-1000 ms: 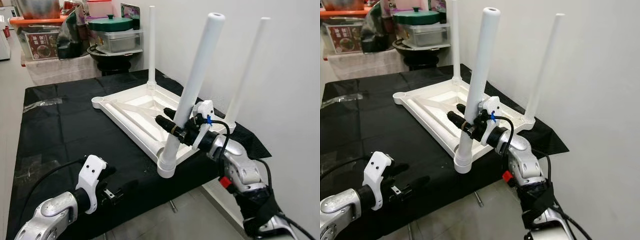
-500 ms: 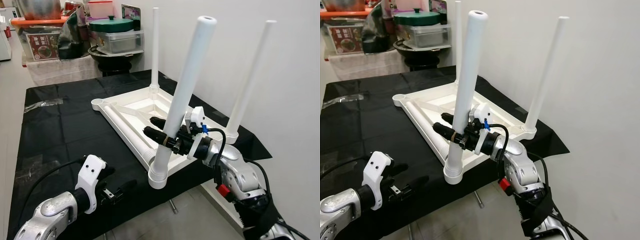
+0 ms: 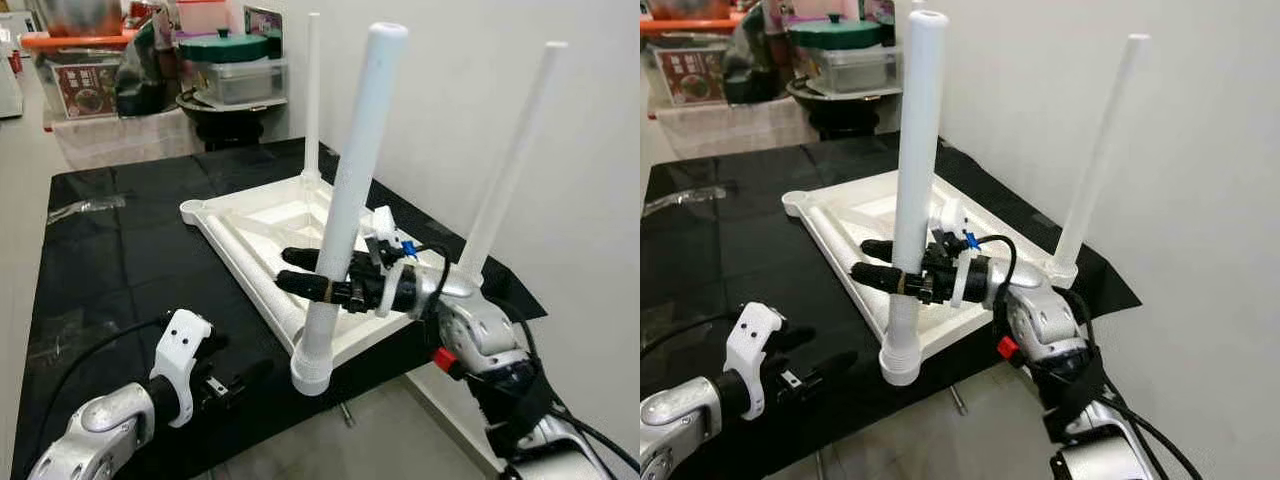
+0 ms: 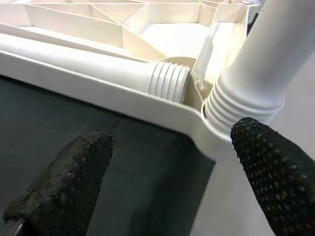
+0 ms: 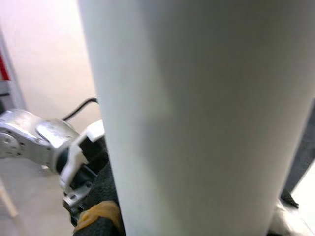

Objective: Building children table

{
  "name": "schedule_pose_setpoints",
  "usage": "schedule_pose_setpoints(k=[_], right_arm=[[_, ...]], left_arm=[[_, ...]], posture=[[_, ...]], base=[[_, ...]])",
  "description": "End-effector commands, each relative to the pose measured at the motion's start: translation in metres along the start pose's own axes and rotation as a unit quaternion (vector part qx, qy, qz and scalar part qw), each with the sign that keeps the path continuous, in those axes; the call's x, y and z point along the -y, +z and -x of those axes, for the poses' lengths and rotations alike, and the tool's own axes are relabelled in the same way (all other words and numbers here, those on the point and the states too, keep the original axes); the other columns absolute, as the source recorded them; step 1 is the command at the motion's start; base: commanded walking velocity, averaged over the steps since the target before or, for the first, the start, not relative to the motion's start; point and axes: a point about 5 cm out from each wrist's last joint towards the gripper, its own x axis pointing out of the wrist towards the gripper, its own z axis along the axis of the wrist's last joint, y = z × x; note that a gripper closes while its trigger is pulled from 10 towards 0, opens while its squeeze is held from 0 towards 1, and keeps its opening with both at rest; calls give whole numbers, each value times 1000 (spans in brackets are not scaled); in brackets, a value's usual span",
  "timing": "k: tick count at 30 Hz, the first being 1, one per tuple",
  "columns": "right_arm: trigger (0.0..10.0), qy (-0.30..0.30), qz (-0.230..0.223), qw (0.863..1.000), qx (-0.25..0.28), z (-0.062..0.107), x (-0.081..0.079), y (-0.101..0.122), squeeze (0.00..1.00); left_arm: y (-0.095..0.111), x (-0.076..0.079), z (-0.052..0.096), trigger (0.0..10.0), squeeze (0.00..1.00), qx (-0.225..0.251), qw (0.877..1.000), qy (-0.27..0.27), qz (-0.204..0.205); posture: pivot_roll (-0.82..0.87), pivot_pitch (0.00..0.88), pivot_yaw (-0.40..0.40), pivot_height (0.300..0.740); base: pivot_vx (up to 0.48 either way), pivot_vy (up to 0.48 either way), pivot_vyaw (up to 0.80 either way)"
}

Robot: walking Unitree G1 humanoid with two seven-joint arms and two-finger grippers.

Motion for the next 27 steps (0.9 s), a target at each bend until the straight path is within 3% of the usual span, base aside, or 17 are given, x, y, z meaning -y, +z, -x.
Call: schedule_pose_setpoints(k=[1, 8, 11, 27], right_arm=[[0, 34, -37, 999, -17, -12, -6, -17, 0], [0, 30, -43, 999, -12, -16, 3, -18, 0], [0, 24, -22, 999, -30, -16, 7, -21, 0], [0, 39, -16, 998, -54, -14, 8, -27, 0]], left_arm=[[-4, 0, 1, 10000, 0, -11, 1000, 5, 6], [-6, 1, 3, 10000, 0, -14, 1000, 9, 7], [-6, 1, 2, 10000, 0, -12, 1000, 13, 8], [-6, -3, 6, 10000, 0, -10, 1000, 26, 12]], posture=[[158, 0, -68, 740], [162, 0, -75, 740], [162, 0, -79, 740], [160, 0, -92, 740]], base=[[0, 0, 0], [0, 0, 0], [0, 0, 0], [0, 0, 0]])
